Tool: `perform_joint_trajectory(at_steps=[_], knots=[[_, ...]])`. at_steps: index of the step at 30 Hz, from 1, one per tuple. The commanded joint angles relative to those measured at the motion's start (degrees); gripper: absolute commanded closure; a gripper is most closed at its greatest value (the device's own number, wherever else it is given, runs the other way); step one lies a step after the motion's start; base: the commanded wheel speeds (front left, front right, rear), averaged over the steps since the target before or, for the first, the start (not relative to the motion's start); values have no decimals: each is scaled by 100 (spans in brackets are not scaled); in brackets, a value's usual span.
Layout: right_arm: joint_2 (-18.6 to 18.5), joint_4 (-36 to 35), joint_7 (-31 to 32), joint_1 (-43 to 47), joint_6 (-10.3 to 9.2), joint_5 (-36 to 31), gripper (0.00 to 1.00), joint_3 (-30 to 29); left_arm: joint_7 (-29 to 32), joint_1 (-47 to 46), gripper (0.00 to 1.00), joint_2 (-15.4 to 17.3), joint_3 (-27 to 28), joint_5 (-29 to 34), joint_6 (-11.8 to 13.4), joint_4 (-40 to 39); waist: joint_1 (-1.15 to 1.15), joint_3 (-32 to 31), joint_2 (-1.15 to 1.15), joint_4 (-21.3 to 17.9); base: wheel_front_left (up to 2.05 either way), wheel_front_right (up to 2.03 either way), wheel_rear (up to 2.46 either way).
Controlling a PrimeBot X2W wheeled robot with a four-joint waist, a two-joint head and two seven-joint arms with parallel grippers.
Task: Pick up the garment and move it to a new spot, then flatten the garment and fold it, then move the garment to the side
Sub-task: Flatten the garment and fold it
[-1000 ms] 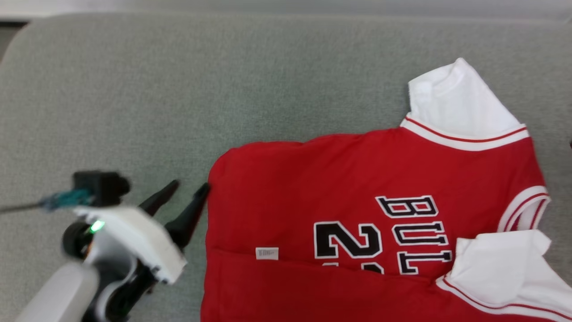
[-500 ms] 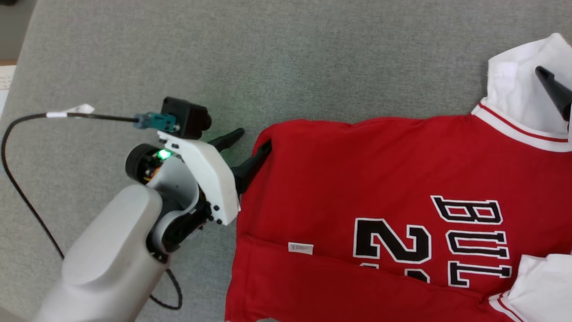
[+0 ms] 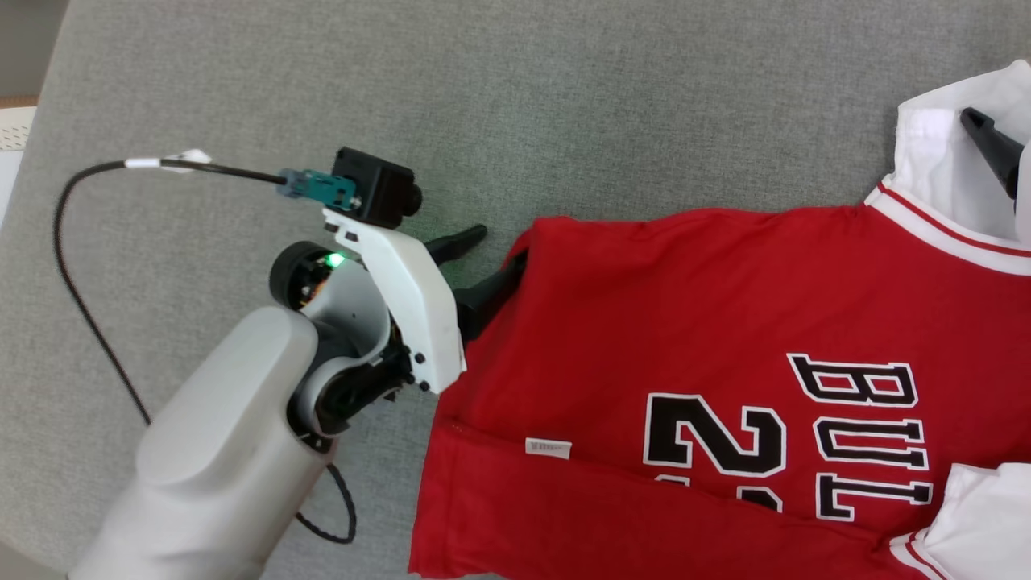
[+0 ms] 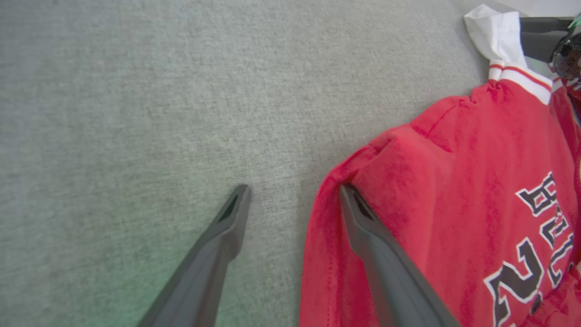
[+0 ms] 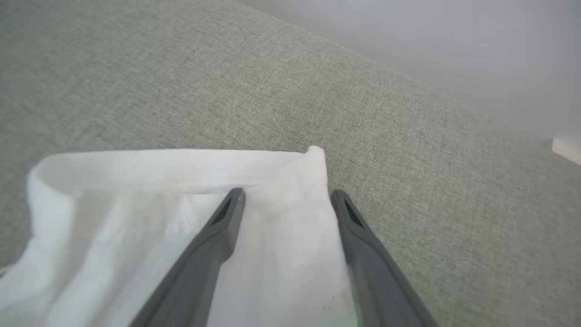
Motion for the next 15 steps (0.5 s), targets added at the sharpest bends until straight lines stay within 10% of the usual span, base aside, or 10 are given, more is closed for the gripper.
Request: perform_joint_trajectory(at_steps=[1, 8, 9, 10, 11, 15], knots=[[37, 105, 13, 104, -4, 24, 0, 134, 76, 67, 0, -66, -67, -74, -53, -5, 0, -23, 0, -5, 0, 0, 0], [61, 148, 2, 155, 3, 161, 0, 418, 185, 84, 4, -80, -179, -130, -86, -123, 0, -42, 0, -53, 0, 0, 0], [68, 169, 41, 164, 3, 187, 11, 471, 186, 86, 65, -77, -217, -94, -96, -120, 0, -38, 0, -62, 0, 0, 0], [82, 165, 49, 179, 4, 217, 62, 532, 183, 97, 100, -82, -270, -55, -113, -105, 0, -37, 0, -68, 0, 0, 0], [84, 162, 34, 189, 6, 237, 100, 578, 210, 111, 100, -75, -353, -31, -142, -89, 0, -39, 0, -75, 0, 0, 0], [61, 142, -171, 172, -1, 369, 100, 634, 96, 155, 100, -79, -503, 1, -224, -55, 0, -89, 0, -87, 0, 0, 0]])
